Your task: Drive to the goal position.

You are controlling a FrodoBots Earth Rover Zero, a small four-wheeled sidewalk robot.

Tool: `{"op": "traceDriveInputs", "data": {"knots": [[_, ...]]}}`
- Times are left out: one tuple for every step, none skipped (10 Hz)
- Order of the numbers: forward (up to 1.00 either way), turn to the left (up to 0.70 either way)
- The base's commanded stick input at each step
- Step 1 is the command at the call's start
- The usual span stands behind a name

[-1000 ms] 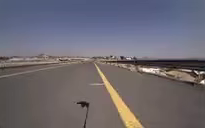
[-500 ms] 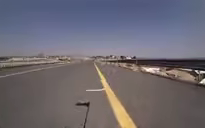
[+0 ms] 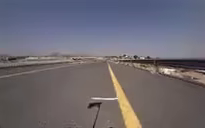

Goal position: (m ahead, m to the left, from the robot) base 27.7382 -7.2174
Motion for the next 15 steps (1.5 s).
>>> {"op": "traceDriveInputs", "data": {"knots": [[1.00,-0.01],[1.00,-0.01],[1.00,-0.01],[1.00,-0.01],[1.00,-0.01],[1.00,-0.01],[1.00,-0.01],[1.00,-0.01],[1.00,-0.01],[1.00,-0.01],[1.00,-0.01],[1.00,-0.01],[1.00,-0.01],[1.00,-0.01],[1.00,-0.01]]}}
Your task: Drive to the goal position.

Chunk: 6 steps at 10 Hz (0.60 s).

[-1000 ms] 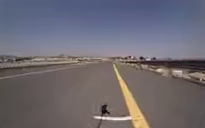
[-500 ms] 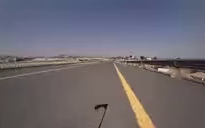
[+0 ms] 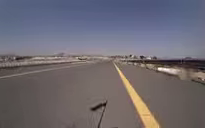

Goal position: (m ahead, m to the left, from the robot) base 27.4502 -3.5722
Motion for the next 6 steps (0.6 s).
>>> {"op": "traceDriveInputs", "data": {"knots": [[1.00,-0.01],[1.00,-0.01],[1.00,-0.01],[1.00,-0.01],[1.00,-0.01],[1.00,-0.01]]}}
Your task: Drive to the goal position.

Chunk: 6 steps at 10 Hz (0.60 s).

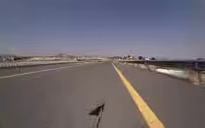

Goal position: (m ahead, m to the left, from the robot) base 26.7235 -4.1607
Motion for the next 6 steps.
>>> {"op": "traceDriveInputs", "data": {"knots": [[1.00,-0.01],[1.00,-0.01],[1.00,-0.01],[1.00,-0.01],[1.00,-0.01],[1.00,-0.01]]}}
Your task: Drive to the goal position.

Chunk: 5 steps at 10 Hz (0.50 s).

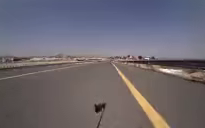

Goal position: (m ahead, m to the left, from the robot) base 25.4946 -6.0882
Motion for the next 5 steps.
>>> {"op": "traceDriveInputs", "data": {"knots": [[1.00,-0.01],[1.00,-0.01],[1.00,-0.01],[1.00,-0.01],[1.00,-0.01]]}}
